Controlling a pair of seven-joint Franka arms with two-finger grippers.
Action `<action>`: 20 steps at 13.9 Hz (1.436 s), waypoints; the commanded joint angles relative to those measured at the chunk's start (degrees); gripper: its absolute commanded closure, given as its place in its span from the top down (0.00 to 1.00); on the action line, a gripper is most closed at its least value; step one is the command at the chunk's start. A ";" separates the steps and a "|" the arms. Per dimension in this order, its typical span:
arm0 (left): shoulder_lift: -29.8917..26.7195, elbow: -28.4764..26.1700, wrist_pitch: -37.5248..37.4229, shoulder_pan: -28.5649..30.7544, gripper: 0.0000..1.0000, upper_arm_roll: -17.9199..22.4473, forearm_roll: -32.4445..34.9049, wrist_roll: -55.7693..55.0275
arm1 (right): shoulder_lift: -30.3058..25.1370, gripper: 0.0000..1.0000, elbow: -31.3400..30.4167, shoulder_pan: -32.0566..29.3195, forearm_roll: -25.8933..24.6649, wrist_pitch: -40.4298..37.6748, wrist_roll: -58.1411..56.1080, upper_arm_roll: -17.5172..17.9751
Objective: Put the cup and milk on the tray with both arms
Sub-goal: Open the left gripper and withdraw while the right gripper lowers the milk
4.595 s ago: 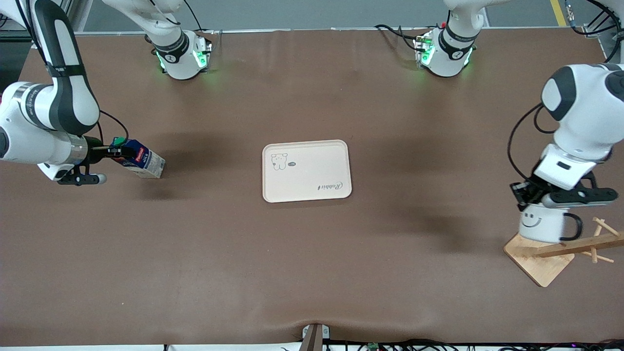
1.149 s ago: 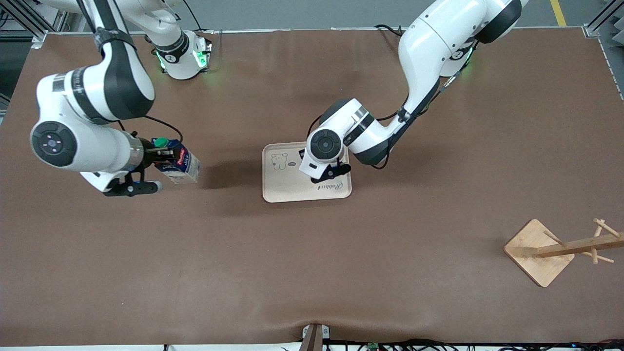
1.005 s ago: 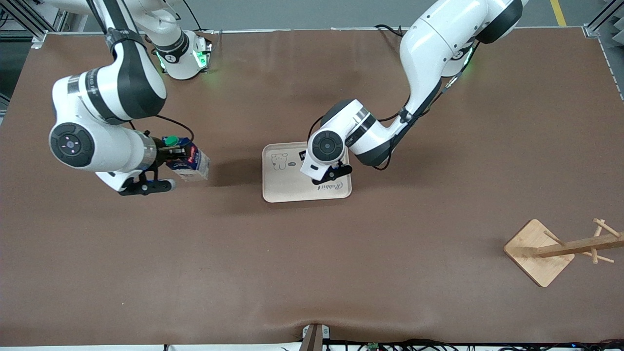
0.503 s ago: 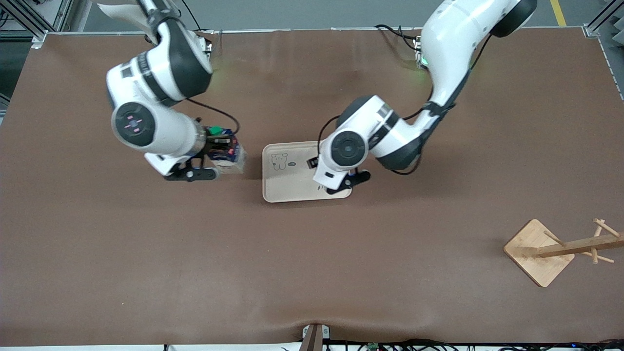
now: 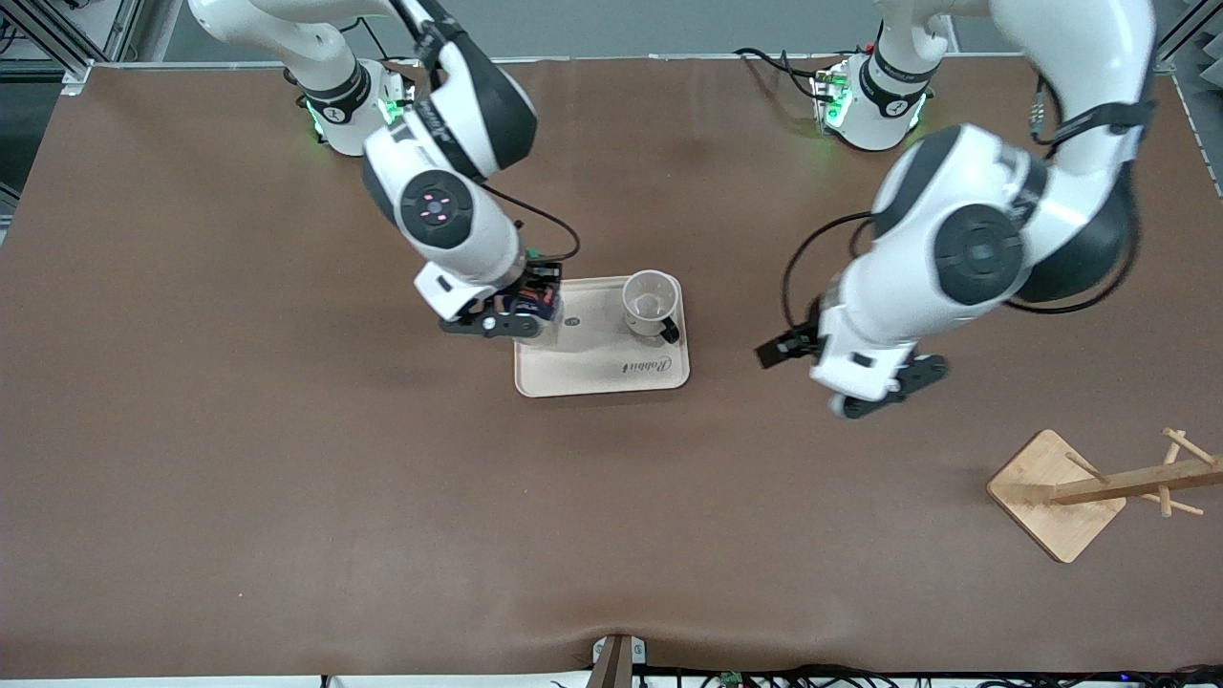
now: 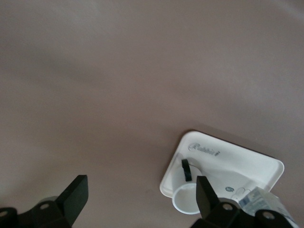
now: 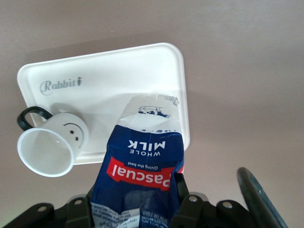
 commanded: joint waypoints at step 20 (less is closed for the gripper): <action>-17.92 -1.66 -8.66 14.79 1.00 -0.25 10.54 25.70 | 3.90 1.00 19.66 -8.08 -0.24 -17.85 0.14 -1.14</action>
